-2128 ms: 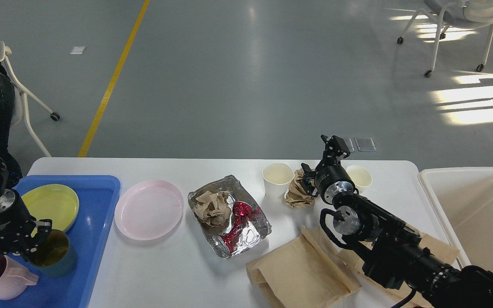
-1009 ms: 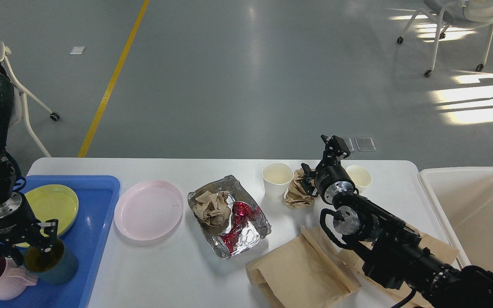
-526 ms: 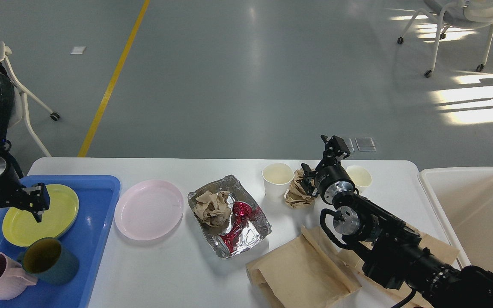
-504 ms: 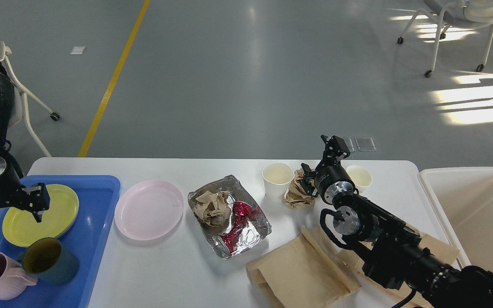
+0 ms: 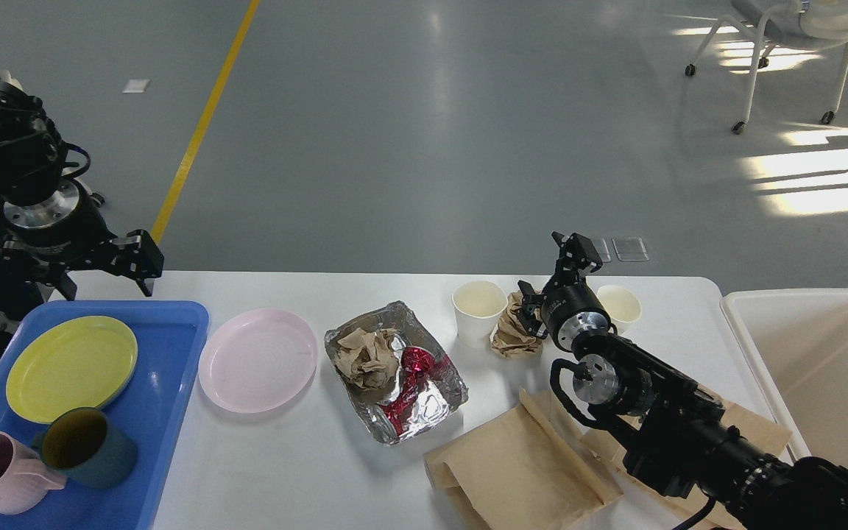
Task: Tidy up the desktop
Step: 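Move the left gripper to the rim of the pink plate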
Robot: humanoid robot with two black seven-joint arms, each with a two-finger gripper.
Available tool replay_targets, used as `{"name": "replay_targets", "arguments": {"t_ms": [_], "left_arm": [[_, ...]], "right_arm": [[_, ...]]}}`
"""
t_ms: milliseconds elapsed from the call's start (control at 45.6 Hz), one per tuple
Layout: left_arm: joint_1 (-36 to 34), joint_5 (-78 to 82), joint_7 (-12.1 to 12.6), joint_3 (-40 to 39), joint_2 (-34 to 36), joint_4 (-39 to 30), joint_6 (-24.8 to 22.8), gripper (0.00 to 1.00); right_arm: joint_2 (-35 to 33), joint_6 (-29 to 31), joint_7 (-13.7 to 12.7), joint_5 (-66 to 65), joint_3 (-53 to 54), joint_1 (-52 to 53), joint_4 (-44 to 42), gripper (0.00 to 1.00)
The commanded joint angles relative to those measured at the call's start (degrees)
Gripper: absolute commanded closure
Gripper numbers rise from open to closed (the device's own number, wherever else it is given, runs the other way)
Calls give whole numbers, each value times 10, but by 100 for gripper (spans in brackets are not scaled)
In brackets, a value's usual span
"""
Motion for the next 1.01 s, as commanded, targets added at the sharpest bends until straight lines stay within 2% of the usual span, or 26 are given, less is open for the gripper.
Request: {"name": "replay_targets", "arguments": {"t_ms": [0, 219, 417, 636, 790, 987], "left_arm": [[1, -7, -15, -3, -47, 0, 0, 7], [4, -6, -15, -7, -135, 0, 0, 4], [20, -5, -4, 1, -199, 1, 0, 4], [78, 3, -3, -2, -228, 14, 1, 4], [127, 3, -3, 3, -250, 57, 23, 4], [151, 4, -3, 2, -253, 81, 66, 4]], "right_arm": [[0, 0, 0, 0, 0, 0, 0, 0], [0, 0, 0, 0, 0, 0, 0, 0], [0, 0, 0, -1, 0, -1, 0, 0], [0, 0, 0, 0, 0, -1, 0, 0], [0, 0, 0, 0, 0, 0, 0, 0], [0, 0, 0, 0, 0, 0, 1, 0]]}}
